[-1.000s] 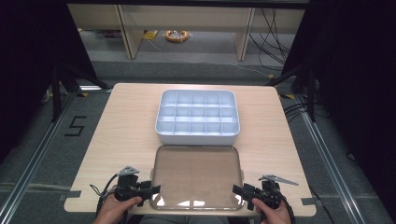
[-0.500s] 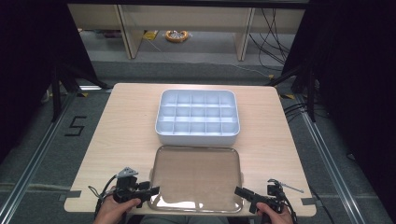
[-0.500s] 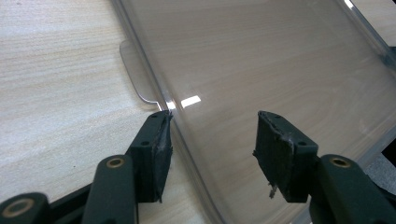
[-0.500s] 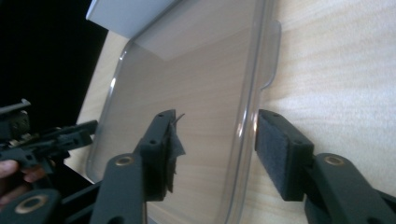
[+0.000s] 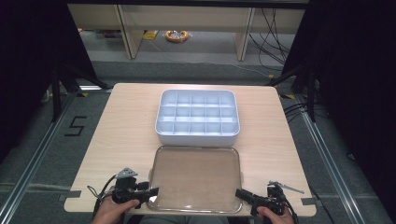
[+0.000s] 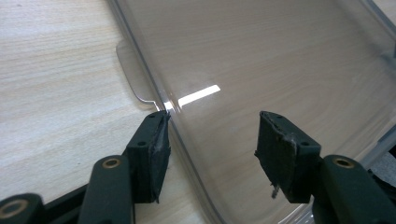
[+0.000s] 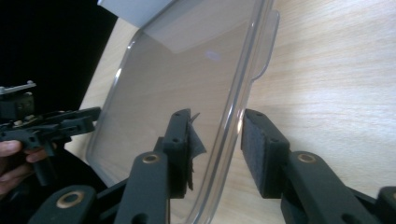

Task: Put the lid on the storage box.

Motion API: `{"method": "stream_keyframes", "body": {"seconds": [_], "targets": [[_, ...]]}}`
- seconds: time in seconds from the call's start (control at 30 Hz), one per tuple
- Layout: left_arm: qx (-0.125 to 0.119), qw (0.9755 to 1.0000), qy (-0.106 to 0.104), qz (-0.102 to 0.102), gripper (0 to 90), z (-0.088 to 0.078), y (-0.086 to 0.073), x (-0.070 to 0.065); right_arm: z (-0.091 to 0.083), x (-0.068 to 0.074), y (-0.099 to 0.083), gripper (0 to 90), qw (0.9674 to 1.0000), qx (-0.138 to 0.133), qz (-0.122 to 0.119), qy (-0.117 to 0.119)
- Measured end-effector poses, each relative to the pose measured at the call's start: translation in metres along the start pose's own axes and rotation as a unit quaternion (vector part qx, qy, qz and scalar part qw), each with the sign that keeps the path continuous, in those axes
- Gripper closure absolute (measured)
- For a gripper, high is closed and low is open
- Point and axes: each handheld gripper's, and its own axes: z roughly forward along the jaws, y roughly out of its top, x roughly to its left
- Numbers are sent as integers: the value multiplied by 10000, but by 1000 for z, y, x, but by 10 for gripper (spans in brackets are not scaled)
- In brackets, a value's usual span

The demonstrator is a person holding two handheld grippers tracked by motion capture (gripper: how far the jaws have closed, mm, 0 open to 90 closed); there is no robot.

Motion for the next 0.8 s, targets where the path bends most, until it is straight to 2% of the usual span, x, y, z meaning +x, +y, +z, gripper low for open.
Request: {"method": "stream_keyframes", "body": {"seconds": [0.03,0.07,0.13,0.17,0.2,0.23,0.27,0.37,0.4,0.43,0.47,0.5,0.53,0.57,0.63,0.67,0.7,0.73,0.77,0.8], "targets": [[0,10000,0,0,436,0,0,0,0,0,0,654,10000,0,0,0],[24,10000,2,23,436,-1,0,1,0,1,0,657,9999,-49,119,103],[28,10000,12,28,434,-1,0,1,0,0,0,667,9999,-18,56,89],[2,10000,27,31,434,0,0,0,0,1,0,667,9997,-105,111,187],[35,10000,36,80,435,-1,0,1,-1,-1,0,681,9998,-59,52,181],[-6,10000,24,54,437,0,0,0,-1,0,0,685,9999,-133,28,90],[77,9998,67,168,437,-2,0,1,-2,2,1,685,9996,-167,-141,196],[92,9998,22,180,446,-2,0,3,-2,4,1,695,9996,-201,-130,143],[98,9998,37,163,446,-2,0,3,-2,4,1,700,9994,-201,-281,101],[-19,10000,19,21,446,-1,0,2,-3,5,1,698,9982,-224,-549,32],[-19,10000,19,21,441,-1,0,2,-3,5,1,698,9982,-224,-549,32],[63,9999,34,112,441,-2,0,3,-3,8,1,691,9971,-210,-735,-5],[52,9999,19,104,432,-1,0,3,-4,11,1,682,9962,-211,-840,-38],[23,10000,-15,53,395,-1,0,2,-5,18,2,670,9919,-296,-1233,-91],[13,10000,-27,58,381,-1,1,2,-6,21,2,669,9916,-316,-1255,-70],[-36,10000,-28,-71,348,-1,1,3,-8,26,2,668,9870,-343,-1572,-28],[-36,10000,-28,-71,339,-1,1,3,-8,26,2,668,9870,-343,-1572,-28],[-61,9999,-43,-147,339,-1,1,4,-11,33,-1,668,9913,-180,-1302,-10],[-69,9997,-59,-224,312,-1,2,5,-11,34,-2,668,9862,-214,-1641,-28],[-69,9997,-59,-224,304,-1,2,5,-11,34,-2,668,9862,-214,-1641,-28]]}}
